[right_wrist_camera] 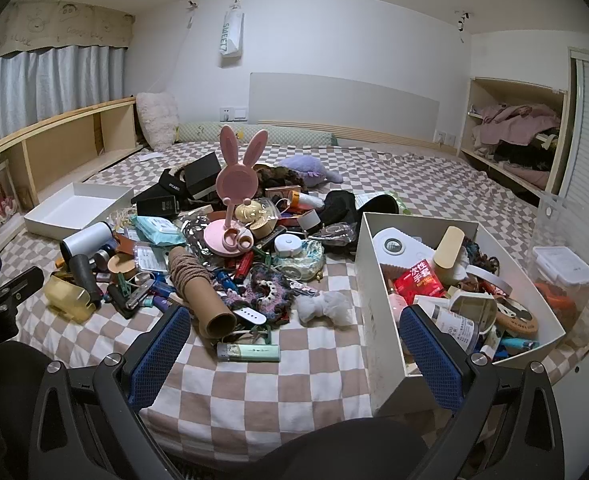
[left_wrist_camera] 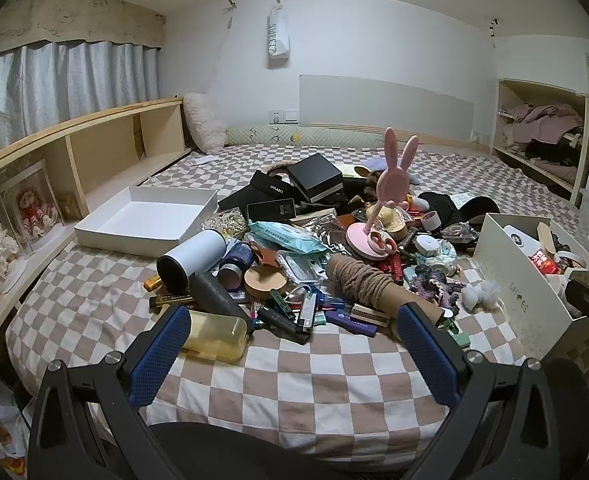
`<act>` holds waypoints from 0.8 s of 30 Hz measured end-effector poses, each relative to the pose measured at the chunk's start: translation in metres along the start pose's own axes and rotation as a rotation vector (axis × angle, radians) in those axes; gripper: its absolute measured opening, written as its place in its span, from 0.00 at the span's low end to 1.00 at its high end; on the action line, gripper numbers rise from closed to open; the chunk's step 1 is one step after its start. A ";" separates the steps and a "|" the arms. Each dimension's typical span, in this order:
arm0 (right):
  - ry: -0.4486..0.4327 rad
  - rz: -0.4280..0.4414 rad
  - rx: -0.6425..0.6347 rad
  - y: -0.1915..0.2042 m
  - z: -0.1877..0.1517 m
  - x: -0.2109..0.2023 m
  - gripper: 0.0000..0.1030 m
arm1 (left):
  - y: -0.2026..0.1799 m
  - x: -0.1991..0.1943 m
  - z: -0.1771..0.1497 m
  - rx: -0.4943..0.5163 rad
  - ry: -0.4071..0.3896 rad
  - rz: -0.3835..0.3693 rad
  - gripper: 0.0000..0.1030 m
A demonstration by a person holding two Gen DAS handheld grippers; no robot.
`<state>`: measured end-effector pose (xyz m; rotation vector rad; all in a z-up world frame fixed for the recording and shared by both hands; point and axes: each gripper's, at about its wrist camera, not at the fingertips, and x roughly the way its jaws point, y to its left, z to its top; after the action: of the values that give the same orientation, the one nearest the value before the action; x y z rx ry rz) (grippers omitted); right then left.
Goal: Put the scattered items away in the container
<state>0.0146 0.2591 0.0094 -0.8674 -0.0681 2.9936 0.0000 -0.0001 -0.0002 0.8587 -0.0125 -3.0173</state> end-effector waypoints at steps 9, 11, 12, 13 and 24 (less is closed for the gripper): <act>0.009 0.010 0.008 -0.001 0.001 -0.003 1.00 | 0.002 0.001 -0.001 0.005 0.002 -0.001 1.00; 0.013 0.005 0.000 0.001 0.001 -0.002 1.00 | 0.001 0.000 0.000 0.005 0.003 -0.002 1.00; 0.014 0.002 -0.003 0.002 0.000 -0.001 1.00 | 0.003 0.000 -0.002 -0.004 0.001 -0.002 1.00; 0.015 -0.001 -0.006 0.003 -0.001 0.000 1.00 | 0.004 0.000 -0.002 -0.011 0.000 -0.003 1.00; 0.018 -0.010 -0.015 0.006 -0.002 0.001 1.00 | 0.005 0.002 -0.002 -0.009 0.008 -0.003 1.00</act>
<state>0.0148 0.2533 0.0075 -0.8931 -0.0944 2.9795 0.0000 -0.0050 -0.0032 0.8715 0.0017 -3.0138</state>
